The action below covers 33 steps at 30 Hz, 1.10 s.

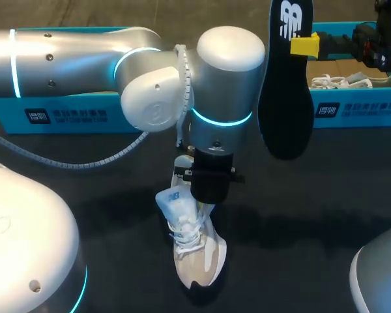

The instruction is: Take the shoe out of the shoebox, open the shoe tongue, remove and reinsert the insole, then place the shoe into the shoebox

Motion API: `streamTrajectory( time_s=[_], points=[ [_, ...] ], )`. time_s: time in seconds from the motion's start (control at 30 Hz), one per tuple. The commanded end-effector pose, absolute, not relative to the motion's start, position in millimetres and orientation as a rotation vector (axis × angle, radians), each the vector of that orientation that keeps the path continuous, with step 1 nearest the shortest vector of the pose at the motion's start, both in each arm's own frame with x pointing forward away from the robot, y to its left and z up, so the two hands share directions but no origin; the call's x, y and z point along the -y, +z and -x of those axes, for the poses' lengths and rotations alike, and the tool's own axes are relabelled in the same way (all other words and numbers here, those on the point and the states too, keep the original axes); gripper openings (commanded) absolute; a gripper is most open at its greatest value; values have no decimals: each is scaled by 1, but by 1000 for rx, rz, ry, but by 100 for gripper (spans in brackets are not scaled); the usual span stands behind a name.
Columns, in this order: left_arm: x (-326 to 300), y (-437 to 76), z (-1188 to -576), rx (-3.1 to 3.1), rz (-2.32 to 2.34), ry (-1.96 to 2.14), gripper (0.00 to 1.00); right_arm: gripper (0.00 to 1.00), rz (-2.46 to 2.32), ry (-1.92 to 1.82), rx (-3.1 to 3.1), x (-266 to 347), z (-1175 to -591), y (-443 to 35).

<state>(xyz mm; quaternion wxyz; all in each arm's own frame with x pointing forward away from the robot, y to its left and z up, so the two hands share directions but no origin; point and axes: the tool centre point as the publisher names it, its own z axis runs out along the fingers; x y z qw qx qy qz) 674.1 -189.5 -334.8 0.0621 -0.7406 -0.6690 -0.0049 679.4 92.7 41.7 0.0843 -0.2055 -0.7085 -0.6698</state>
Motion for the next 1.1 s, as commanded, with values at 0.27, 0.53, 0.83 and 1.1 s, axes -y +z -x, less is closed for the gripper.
streamTrajectory(
  time_s=[0.27,0.53,0.83,1.1],
  points=[
    [186,-336,-650,2022,2229,-47,0,0,613,-1994,2115,-96,-683,42],
    [183,-347,-643,2036,2203,-59,0,0,613,-1994,2115,-96,-683,42],
    [181,-356,-641,2014,2228,-57,0,0,613,-1994,2115,-96,-683,42],
    [179,-361,-640,2019,2265,-75,0,0,613,-1994,2115,-96,-683,42]
  ],
)
